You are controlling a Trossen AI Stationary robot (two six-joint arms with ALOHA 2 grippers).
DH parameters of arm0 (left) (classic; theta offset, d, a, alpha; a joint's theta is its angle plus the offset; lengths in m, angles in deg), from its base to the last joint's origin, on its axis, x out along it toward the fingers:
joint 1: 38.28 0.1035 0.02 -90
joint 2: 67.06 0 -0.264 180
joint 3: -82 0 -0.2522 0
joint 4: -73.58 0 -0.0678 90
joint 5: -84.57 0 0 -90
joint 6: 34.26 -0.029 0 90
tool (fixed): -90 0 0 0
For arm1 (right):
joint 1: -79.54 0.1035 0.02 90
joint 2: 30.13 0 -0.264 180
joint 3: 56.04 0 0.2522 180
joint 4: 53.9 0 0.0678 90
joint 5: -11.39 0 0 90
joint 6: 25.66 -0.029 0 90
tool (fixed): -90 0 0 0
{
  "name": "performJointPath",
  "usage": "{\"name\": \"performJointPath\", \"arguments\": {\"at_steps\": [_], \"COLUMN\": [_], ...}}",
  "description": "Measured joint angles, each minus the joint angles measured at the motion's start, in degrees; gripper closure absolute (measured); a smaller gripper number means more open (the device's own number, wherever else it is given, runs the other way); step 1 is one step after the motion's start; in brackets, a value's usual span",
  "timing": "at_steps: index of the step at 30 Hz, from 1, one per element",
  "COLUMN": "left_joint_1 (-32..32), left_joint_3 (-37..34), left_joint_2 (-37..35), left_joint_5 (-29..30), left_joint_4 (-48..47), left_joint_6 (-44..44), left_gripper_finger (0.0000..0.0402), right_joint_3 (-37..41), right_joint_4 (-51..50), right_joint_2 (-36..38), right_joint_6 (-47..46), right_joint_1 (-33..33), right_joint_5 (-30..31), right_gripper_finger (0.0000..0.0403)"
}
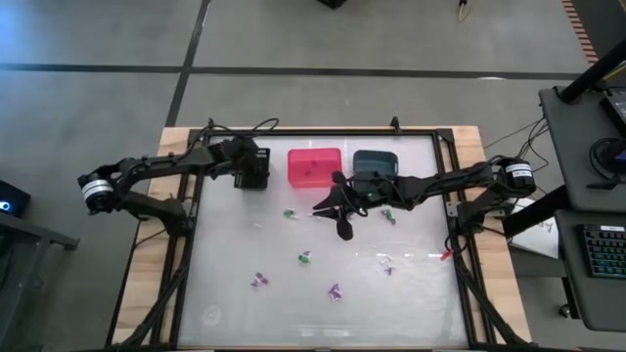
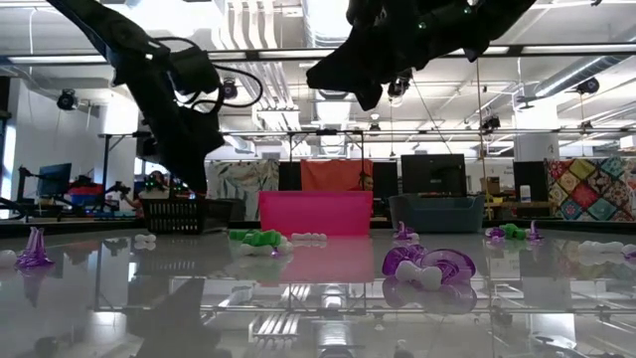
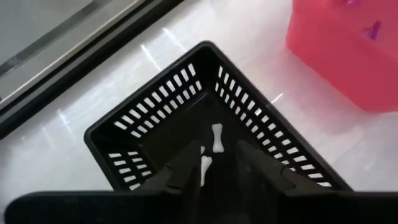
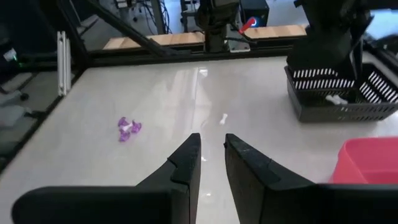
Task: Sort Halloween decoration
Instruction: Put the purple hat toy into the pink bin
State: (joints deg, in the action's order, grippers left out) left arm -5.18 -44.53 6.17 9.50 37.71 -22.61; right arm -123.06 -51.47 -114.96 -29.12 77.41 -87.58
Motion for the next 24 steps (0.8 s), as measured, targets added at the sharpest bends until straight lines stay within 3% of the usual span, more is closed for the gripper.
{"name": "performJointPath", "arguments": {"at_steps": [5,13,19,24], "left_joint_1": [-1.40,-11.84,-21.09,-25.08], "left_joint_3": [0.00,0.00,0.00,0.00], "left_joint_2": [-3.41,-10.75,-13.04,-13.22], "left_joint_5": [-5.22,-5.46,-5.26,-5.17], "left_joint_4": [0.61,11.65,21.27,23.12], "left_joint_6": [0.62,-0.16,-4.25,-5.61], "left_gripper_finger": [0.0301,0.0307,0.0309,0.0309], "right_joint_3": [-0.04,-0.04,-0.04,-0.02], "right_joint_4": [-4.91,-24.73,-48.35,-69.55], "right_joint_2": [1.71,4.50,4.23,4.44], "right_joint_6": [-9.69,-28.75,-39.57,-46.37], "right_joint_1": [0.00,0.00,0.00,0.00], "right_joint_5": [-0.04,-2.03,-2.04,-0.59], "right_gripper_finger": [0.0339,0.0339,0.0339,0.0339]}}
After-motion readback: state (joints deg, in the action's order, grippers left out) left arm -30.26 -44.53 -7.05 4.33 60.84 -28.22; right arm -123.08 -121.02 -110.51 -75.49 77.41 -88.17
